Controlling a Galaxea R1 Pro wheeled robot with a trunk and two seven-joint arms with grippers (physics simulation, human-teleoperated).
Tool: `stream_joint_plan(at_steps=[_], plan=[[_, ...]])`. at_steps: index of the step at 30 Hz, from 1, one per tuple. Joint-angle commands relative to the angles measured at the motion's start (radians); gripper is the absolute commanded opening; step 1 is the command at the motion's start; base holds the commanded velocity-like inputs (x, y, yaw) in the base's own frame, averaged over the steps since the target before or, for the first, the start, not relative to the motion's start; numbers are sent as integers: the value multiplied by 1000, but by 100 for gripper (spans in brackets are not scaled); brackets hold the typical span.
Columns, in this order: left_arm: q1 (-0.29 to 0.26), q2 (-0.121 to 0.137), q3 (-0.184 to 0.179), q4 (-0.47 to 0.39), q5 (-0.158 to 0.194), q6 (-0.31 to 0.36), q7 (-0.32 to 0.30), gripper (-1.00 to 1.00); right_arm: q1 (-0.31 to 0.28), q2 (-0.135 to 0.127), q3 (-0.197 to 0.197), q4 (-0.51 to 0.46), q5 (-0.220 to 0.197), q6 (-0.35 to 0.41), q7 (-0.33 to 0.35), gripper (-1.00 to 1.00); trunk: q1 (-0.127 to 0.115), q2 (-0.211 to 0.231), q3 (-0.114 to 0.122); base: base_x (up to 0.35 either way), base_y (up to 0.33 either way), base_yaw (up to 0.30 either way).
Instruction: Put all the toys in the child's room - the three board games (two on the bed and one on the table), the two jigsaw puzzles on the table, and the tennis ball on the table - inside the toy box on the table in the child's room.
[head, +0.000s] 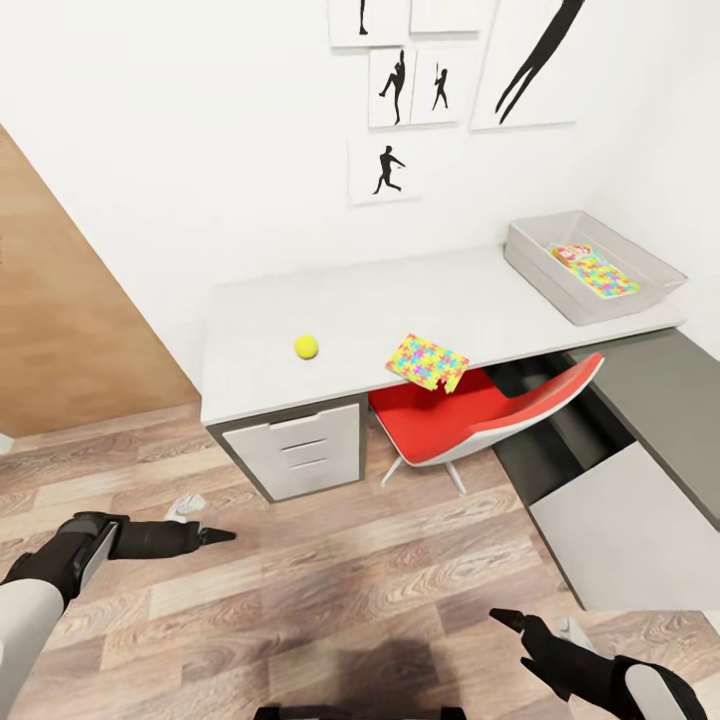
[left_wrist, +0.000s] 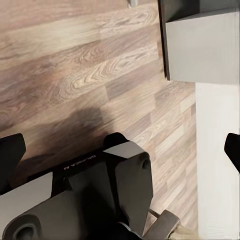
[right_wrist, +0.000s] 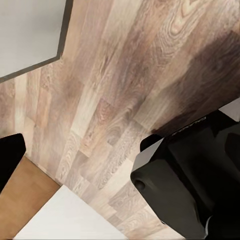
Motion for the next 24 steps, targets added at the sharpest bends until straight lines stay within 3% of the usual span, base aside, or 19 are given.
stream_joint_plan(at_steps=[1,9,24], plan=[[0,7,7,-1,-9,9,-29,100,-1,-2,-3,3,8,7,20,100,1,-2,0,0,0,0],[0,24,4,2,-10,7,-123,100,1,-6,-37,11,8,9,42,100,1,-2,14,0,0,0],[0,23,5,3,-8,3,-144,100,4,-5,-59,12,8,3,46,100,1,-2,39,0,0,0]])
